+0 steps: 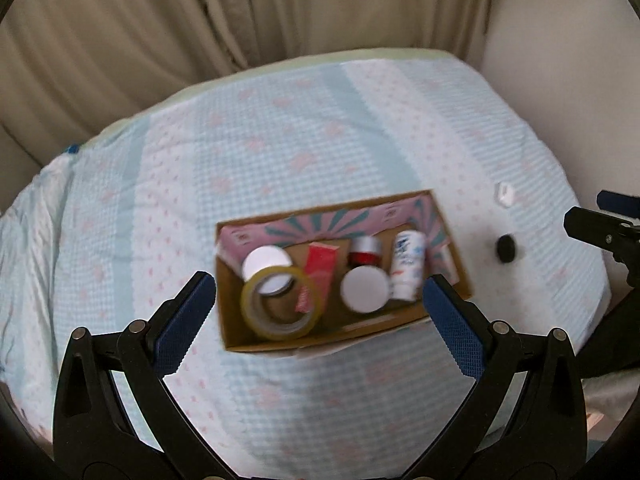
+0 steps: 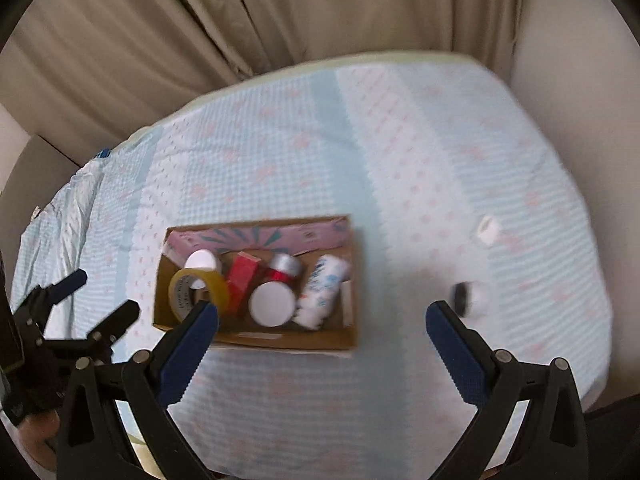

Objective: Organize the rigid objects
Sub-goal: 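Grasp the black-lidded Metal DX jar with the left tool while the right tool grasps the white earbud case, then carry the Metal DX jar and earbud case over the cardboard box with both tools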

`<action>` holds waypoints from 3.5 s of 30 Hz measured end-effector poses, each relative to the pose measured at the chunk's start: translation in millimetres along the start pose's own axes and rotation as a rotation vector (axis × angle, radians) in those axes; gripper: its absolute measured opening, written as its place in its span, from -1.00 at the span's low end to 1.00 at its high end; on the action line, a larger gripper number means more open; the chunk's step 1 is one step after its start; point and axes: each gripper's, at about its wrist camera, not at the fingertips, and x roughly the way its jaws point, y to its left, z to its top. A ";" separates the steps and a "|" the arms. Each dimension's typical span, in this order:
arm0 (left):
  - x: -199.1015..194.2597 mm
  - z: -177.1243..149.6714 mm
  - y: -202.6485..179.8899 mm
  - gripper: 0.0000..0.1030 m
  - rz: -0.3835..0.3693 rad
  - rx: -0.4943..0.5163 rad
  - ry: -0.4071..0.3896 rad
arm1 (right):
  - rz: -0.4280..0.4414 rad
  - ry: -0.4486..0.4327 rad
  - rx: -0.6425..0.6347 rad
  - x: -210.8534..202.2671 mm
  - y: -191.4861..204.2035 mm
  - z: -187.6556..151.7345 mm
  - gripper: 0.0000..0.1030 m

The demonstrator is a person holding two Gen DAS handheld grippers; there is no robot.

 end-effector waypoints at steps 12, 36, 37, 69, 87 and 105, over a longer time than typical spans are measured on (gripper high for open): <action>-12.1 21.3 -131.5 0.99 0.015 -0.104 -0.051 | -0.019 -0.038 -0.201 -16.5 -119.0 31.2 1.00; 231.2 -40.4 -334.3 0.78 -0.095 -0.201 0.122 | 0.104 0.065 -0.670 197.1 -244.1 32.7 0.92; 239.2 -41.9 -334.0 0.76 -0.093 -0.206 0.128 | 0.103 0.072 -0.682 207.2 -243.2 29.9 0.88; 175.2 -3.0 -283.2 -0.09 -0.074 -0.177 0.021 | 0.043 0.066 -0.546 193.3 -227.2 57.6 0.09; 14.9 25.1 -135.0 -0.09 -0.023 -0.228 -0.094 | 0.136 -0.049 -0.390 21.9 -108.5 68.6 0.09; 85.9 -11.2 8.9 -0.09 -0.192 -0.046 0.101 | 0.051 0.049 -0.159 74.3 33.3 38.1 0.09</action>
